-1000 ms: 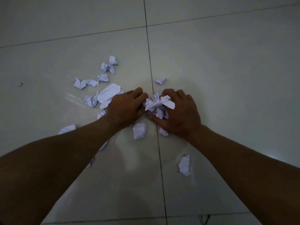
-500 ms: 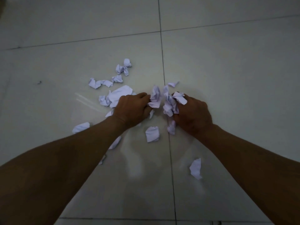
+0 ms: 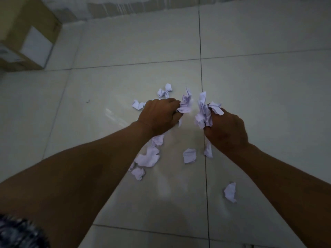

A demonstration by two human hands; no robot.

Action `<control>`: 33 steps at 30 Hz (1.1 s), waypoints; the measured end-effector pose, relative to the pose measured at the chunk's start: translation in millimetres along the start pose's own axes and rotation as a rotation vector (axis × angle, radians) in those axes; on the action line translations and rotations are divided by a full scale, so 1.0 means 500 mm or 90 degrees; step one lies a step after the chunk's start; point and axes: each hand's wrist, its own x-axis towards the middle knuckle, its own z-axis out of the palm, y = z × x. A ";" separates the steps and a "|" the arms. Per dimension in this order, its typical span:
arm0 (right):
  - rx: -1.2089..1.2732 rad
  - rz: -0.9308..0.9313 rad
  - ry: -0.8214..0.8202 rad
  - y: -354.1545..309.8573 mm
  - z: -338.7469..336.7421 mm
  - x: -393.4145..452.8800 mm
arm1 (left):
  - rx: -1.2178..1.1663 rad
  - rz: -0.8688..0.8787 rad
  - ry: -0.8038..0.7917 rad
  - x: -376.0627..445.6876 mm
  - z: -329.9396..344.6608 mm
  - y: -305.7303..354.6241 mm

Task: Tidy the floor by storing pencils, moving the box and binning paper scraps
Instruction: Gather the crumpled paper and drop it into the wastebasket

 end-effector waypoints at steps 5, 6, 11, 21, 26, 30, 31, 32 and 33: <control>0.002 0.015 0.002 -0.067 -0.143 0.031 | 0.008 -0.004 -0.010 0.008 -0.151 0.028; 0.002 0.013 0.004 -0.081 -0.177 0.041 | 0.006 0.000 -0.012 0.012 -0.189 0.036; 0.000 0.037 0.033 -0.157 -0.376 0.111 | -0.002 0.028 -0.014 0.065 -0.395 0.086; -0.029 0.123 0.081 -0.276 -0.853 0.247 | -0.041 0.134 -0.004 0.232 -0.819 0.264; -0.083 0.201 0.118 -0.301 -1.118 0.281 | -0.049 0.226 0.012 0.325 -1.022 0.405; -0.137 0.263 0.170 -0.289 -1.323 0.271 | -0.060 0.316 0.026 0.388 -1.146 0.552; -0.145 0.277 0.174 -0.283 -1.368 0.262 | -0.061 0.335 0.027 0.400 -1.167 0.591; -0.153 0.294 0.178 -0.273 -1.412 0.249 | -0.058 0.350 0.029 0.413 -1.184 0.633; -0.160 0.310 0.187 -0.263 -1.452 0.235 | -0.054 0.363 0.027 0.425 -1.201 0.676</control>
